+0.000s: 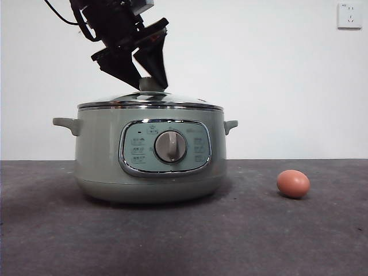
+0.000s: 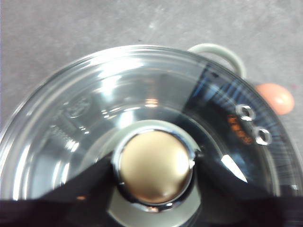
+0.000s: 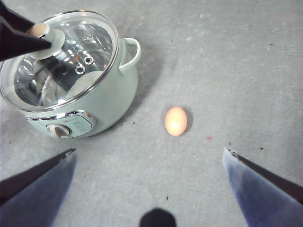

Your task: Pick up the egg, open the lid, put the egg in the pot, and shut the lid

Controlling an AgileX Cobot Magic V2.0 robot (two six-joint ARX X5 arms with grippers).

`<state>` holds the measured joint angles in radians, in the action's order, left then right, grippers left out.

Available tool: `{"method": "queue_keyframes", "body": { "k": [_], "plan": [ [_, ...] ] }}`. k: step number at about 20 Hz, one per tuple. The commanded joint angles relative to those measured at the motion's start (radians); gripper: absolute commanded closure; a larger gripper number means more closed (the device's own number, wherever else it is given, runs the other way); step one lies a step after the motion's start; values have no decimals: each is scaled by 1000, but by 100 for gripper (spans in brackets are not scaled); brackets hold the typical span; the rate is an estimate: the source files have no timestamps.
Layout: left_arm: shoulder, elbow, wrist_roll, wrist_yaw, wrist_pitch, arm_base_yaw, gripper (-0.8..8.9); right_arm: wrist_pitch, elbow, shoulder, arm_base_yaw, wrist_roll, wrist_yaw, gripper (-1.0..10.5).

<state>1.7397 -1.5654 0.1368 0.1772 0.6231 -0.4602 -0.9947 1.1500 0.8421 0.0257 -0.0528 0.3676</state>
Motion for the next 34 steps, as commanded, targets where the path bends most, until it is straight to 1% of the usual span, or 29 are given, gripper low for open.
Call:
{"method": "queue_keyframes", "body": {
  "k": [1,3,8,13,17,20,24,29,34],
  "plan": [
    [10,-2,-14,6,16,-4,733,6,3,0,1,-4,3,381],
    [10,-2,-14,13,17,-4,819,6,3,1,1,-4,3,381],
    [4,-3,-23,13,11,-3,822,2,3,15,1,-4,3,381],
    [-23,-50,-25,13,14,-3,822,7,3,40,1,-4,3,381],
    [-65,-116,-24,13,55,-3,822,10,3,68,1,-4,3,381],
    [-121,-153,-24,13,90,2,822,45,3,104,1,-3,3,381],
    [-265,-153,-24,12,156,29,822,98,3,203,3,0,3,383],
    [-452,-153,-24,12,285,93,822,192,3,388,65,0,-6,384],
    [-606,-147,-24,5,436,138,822,320,3,594,154,0,-101,384]
  ]
}}
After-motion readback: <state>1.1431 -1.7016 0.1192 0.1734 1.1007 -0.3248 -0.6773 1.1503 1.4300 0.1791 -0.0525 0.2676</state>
